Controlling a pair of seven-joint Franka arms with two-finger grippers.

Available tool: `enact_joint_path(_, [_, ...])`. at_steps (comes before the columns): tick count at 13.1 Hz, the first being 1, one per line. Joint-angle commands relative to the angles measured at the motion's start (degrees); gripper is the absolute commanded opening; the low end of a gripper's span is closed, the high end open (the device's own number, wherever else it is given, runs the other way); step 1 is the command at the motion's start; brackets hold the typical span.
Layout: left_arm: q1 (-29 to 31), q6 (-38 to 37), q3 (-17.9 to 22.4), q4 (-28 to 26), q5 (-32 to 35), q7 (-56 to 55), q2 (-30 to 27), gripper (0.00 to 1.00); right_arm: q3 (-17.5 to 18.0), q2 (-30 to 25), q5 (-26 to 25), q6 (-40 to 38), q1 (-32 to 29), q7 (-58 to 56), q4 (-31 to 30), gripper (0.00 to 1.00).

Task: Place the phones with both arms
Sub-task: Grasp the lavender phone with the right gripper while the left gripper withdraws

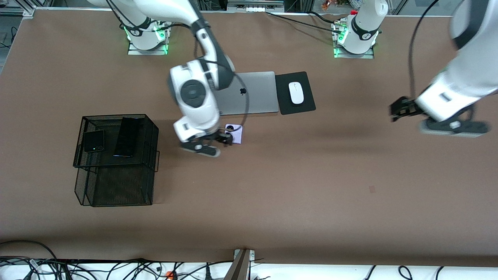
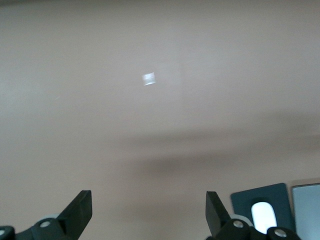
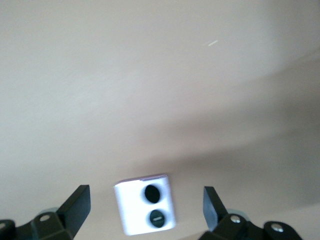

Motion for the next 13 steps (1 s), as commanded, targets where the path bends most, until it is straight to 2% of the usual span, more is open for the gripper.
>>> enact_joint_path(1, [-1.91,2.3,5.04,-8.15,-2.07,1.05,-8.9,1.0,3.45,3.48,0.67,3.15,-0.53,4.55,3.87,1.0])
enact_joint_path(5, [-2.09,2.38,6.02,-8.69,-2.86,4.22,-8.39,1.0,3.73,5.06,0.76,5.97,0.43,7.36,0.37,1.0])
enact_joint_path(7, [-2.0,2.48,8.74,-8.51,-7.69,5.62,-7.51,1.0,3.73,4.98,0.76,10.09,2.02,8.69,-4.64,1.0])
enact_joint_path(11, [-2.18,1.95,3.4,-7.46,-1.3,4.92,-7.42,1.0,3.82,4.98,0.85,15.11,4.22,8.78,-10.01,1.0])
enact_joint_path(13, [-2.0,1.95,2.68,-7.19,-0.5,4.92,-7.33,1.0,3.73,4.89,0.76,16.0,4.31,8.78,-11.16,1.0])
